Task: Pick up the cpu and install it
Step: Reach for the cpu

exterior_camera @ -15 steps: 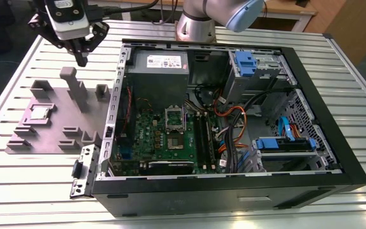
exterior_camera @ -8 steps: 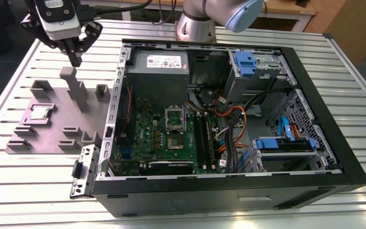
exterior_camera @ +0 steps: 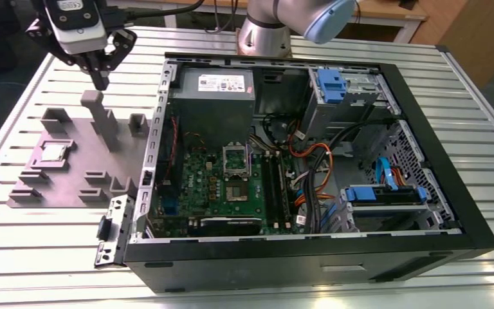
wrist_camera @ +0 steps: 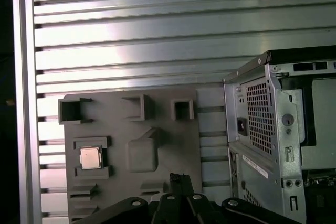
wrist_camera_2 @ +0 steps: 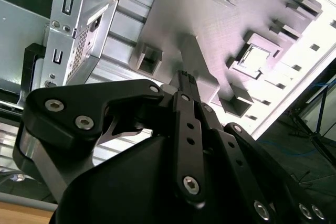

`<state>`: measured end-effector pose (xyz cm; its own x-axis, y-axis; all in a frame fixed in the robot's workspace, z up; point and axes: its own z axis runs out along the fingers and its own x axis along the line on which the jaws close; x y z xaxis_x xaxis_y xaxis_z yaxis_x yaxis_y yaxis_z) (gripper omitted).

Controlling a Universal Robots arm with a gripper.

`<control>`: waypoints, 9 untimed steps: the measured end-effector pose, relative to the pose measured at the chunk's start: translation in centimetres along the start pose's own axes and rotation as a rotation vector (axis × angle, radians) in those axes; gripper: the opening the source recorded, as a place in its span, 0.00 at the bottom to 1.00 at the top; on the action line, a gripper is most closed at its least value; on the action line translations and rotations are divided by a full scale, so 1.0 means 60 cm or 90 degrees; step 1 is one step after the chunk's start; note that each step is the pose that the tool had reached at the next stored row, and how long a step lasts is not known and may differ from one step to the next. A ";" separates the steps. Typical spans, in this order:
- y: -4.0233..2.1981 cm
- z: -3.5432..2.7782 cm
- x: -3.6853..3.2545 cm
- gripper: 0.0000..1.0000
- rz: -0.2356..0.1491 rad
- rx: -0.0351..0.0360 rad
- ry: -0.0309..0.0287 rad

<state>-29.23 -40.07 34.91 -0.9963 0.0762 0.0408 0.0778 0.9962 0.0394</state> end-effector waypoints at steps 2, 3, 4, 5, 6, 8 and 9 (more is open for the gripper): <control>0.000 0.000 0.002 0.11 0.000 0.0000 0.0000; 0.000 0.000 0.002 0.11 0.000 0.0000 0.0000; 0.000 0.000 0.002 0.11 0.000 0.0000 0.0000; 0.000 0.000 0.003 0.11 0.000 0.0000 0.0000; 0.000 0.000 0.003 0.11 0.000 0.0000 0.0000; 0.000 0.000 0.004 0.11 0.000 0.0000 0.0000; 0.000 0.000 0.004 0.11 0.000 0.0000 0.0000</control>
<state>-29.48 -40.07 34.90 -0.9963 0.0763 0.0408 0.0779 0.9962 0.0394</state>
